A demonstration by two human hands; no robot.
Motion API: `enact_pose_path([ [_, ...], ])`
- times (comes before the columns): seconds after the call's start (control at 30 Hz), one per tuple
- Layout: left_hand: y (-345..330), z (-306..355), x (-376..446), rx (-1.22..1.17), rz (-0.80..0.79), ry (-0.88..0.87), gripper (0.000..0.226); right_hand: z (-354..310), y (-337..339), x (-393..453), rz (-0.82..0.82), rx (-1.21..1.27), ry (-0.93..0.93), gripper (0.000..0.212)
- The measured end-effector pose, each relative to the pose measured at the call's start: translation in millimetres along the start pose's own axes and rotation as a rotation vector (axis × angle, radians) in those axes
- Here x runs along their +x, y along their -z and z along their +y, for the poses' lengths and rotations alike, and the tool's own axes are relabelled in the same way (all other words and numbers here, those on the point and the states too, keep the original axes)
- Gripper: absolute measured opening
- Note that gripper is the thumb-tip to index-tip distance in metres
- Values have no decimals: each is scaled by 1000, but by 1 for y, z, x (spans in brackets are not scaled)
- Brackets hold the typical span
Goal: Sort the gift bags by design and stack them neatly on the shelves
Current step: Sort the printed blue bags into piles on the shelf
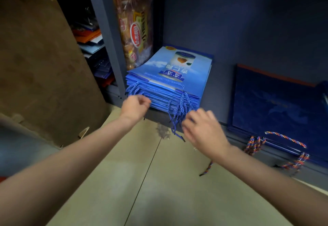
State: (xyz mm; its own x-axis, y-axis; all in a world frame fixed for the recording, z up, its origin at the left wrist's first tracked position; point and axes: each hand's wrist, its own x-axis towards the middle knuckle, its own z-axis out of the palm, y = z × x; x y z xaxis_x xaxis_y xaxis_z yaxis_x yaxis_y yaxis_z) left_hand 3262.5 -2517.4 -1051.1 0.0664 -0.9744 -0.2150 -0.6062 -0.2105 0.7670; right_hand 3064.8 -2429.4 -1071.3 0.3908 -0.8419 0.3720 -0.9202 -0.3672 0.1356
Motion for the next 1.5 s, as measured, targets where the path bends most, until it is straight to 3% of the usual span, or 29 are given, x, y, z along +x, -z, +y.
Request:
enact_pose_path([
  [0.1,21,1,5,17,324,-171,24,12,20,14,61,394,-491,15],
  [0.17,31,2,9,172,434,-372,35,16,18,14,41,640,-799,16],
  [0.2,32,1,12,278,442,-494,42,14,16,10,25,663,-852,26],
  [0.27,26,2,18,499,369,-716,52,8,17,7,100,538,-690,42],
  [0.33,13,-3,22,684,259,-806,57,10,20,18,144,400,-464,48],
  [0.47,-5,-26,19,941,129,-692,77,19,11,51,-134,396,-392,58],
  [0.53,-1,-32,20,1029,87,-689,83,15,-3,51,-294,211,-309,62],
  [0.6,8,-30,21,1050,51,-746,78,12,-12,44,-403,86,-258,64],
  [0.7,28,-11,29,839,62,-815,56,17,-7,45,-427,198,-304,60],
  [0.77,48,6,41,636,-63,-729,55,24,4,54,-379,381,-385,53],
  [0.9,71,23,65,766,-142,-612,48,34,19,82,-274,463,-415,32],
  [1.0,60,15,54,652,89,-579,26,26,24,101,-271,572,-488,32],
  [1.07,50,4,41,483,258,-467,16,19,21,109,-311,566,-448,35],
  [1.17,35,-9,31,182,293,-189,21,9,16,114,-349,603,-380,40],
  [1.3,25,-1,31,-1,341,-19,21,8,13,121,-325,565,-334,37],
  [1.4,19,6,31,-59,329,28,15,9,15,131,-257,483,-322,28],
  [1.5,21,9,32,-65,366,-32,14,15,21,143,-191,471,-330,29],
])
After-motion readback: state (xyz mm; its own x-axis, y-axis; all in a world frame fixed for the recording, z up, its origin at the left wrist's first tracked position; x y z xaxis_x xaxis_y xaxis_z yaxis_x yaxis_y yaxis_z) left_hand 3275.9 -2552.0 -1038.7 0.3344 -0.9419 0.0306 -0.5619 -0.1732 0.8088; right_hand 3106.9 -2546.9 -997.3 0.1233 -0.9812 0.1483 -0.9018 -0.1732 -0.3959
